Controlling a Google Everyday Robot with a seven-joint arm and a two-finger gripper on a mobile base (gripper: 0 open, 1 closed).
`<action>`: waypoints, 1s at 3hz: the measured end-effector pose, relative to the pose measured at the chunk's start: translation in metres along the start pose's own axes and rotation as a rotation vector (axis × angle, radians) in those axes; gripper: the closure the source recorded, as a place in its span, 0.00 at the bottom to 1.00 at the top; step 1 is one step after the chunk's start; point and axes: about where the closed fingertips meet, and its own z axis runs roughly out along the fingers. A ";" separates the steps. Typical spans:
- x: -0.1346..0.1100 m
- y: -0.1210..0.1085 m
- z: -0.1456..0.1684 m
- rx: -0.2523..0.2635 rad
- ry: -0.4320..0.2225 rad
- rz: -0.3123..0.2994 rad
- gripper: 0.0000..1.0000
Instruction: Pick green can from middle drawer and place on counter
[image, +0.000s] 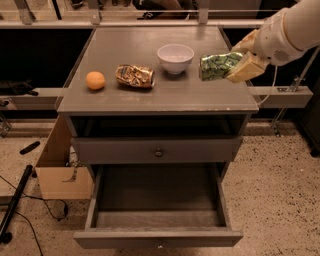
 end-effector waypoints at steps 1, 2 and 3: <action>-0.003 -0.031 0.054 -0.049 0.039 -0.039 1.00; -0.003 -0.031 0.055 -0.049 0.038 -0.040 1.00; -0.004 -0.033 0.070 -0.066 0.052 -0.053 1.00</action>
Offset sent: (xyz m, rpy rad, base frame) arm 0.0759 0.0168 -0.0306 -0.0741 0.0482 0.0359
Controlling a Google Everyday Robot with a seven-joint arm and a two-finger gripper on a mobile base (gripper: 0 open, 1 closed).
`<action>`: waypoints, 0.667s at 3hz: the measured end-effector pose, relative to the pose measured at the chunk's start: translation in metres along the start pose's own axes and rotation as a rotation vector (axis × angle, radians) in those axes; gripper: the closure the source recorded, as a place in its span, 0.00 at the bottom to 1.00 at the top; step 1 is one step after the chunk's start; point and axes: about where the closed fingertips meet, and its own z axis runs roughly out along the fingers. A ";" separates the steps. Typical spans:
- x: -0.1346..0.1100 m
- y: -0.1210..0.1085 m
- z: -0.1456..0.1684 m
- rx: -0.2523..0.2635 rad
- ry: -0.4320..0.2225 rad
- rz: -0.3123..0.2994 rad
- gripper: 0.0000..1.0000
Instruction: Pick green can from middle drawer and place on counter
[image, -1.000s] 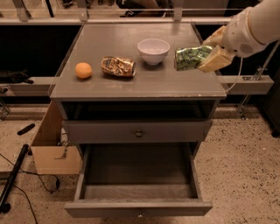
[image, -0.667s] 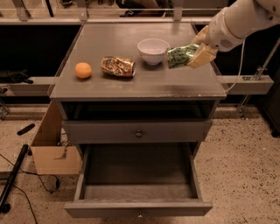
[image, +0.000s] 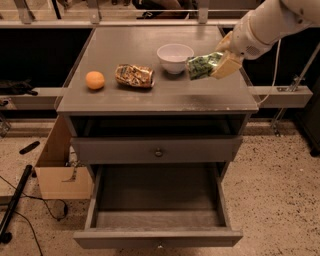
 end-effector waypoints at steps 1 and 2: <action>0.002 -0.001 0.021 -0.045 -0.015 0.006 1.00; 0.008 -0.001 0.044 -0.103 -0.020 0.027 1.00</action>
Offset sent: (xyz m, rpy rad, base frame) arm 0.0380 0.0086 -0.0625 0.0480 0.1773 0.0421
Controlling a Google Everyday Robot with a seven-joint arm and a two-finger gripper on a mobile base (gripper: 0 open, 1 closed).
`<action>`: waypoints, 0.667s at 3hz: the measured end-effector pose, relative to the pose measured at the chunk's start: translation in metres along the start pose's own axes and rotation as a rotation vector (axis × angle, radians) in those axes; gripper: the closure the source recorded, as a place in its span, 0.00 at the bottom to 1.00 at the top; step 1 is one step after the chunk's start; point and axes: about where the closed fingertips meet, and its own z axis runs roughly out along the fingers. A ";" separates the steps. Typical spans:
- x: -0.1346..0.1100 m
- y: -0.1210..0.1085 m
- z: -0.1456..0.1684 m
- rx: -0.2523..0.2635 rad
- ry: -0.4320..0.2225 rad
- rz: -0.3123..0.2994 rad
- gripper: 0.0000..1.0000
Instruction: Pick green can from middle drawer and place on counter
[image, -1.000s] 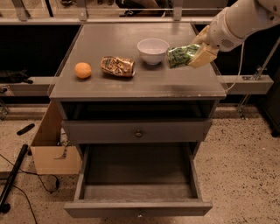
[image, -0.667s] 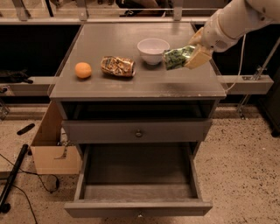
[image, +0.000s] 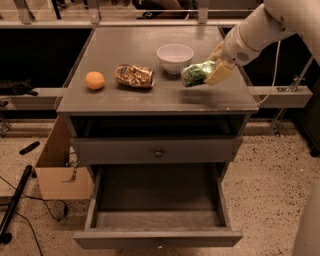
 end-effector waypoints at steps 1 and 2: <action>0.007 0.001 0.018 -0.044 0.003 0.018 1.00; 0.009 0.001 0.021 -0.051 0.004 0.020 0.86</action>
Offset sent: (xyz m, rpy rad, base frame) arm 0.0063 0.0014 -0.0191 0.0052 0.0493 0.0056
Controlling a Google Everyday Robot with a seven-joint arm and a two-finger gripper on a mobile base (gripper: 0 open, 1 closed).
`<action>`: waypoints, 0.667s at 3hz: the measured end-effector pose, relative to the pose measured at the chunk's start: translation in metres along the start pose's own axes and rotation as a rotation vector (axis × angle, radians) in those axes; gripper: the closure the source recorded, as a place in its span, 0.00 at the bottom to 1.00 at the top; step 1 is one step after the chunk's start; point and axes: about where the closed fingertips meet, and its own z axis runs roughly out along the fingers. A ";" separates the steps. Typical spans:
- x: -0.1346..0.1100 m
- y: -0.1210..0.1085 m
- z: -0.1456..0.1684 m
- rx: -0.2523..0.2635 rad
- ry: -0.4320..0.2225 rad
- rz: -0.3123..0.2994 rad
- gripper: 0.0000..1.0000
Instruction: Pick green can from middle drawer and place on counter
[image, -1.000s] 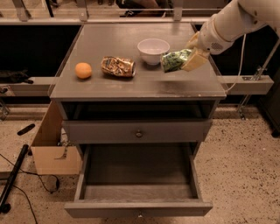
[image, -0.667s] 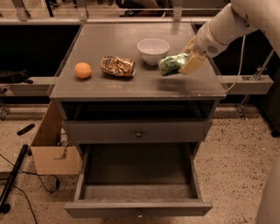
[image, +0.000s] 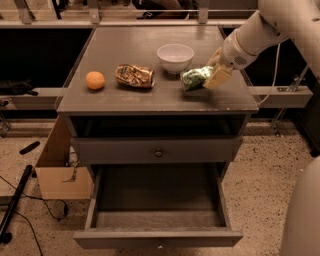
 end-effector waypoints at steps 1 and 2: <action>0.000 0.000 0.000 0.000 0.000 0.000 0.63; 0.000 0.000 0.000 0.000 0.000 0.000 0.39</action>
Offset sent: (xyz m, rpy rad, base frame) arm 0.0000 0.0000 0.0000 0.0000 0.0000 0.0000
